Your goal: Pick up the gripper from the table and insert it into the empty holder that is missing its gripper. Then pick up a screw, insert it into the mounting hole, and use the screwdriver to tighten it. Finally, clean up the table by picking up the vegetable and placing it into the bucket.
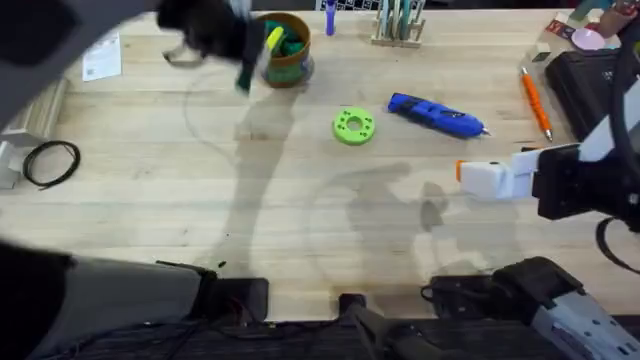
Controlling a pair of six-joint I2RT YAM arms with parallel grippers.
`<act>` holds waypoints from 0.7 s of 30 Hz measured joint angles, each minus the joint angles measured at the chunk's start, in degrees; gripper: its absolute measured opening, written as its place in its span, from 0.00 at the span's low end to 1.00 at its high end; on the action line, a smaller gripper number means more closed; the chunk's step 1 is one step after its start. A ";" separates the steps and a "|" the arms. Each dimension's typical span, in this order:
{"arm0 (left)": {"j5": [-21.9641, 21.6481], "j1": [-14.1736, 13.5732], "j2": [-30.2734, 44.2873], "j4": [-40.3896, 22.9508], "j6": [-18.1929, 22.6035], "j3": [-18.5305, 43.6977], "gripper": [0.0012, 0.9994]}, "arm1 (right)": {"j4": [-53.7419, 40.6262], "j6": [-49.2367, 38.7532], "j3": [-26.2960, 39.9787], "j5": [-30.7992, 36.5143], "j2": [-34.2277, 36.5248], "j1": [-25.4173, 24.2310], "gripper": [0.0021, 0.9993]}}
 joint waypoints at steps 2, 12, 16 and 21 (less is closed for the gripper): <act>0.56 0.00 -1.63 4.74 -0.17 1.73 0.02 | 0.53 0.00 0.00 -0.01 0.01 0.00 0.99; 5.63 0.00 7.58 22.80 -0.46 2.25 0.02 | 0.67 0.00 0.00 0.00 -0.01 0.00 0.99; 7.64 0.00 13.52 27.77 -0.59 2.17 0.02 | 0.66 0.00 0.00 0.00 0.00 0.00 0.99; 8.55 0.00 15.41 29.12 -0.61 2.08 0.45 | 0.66 0.00 -0.02 0.00 -0.01 0.00 0.99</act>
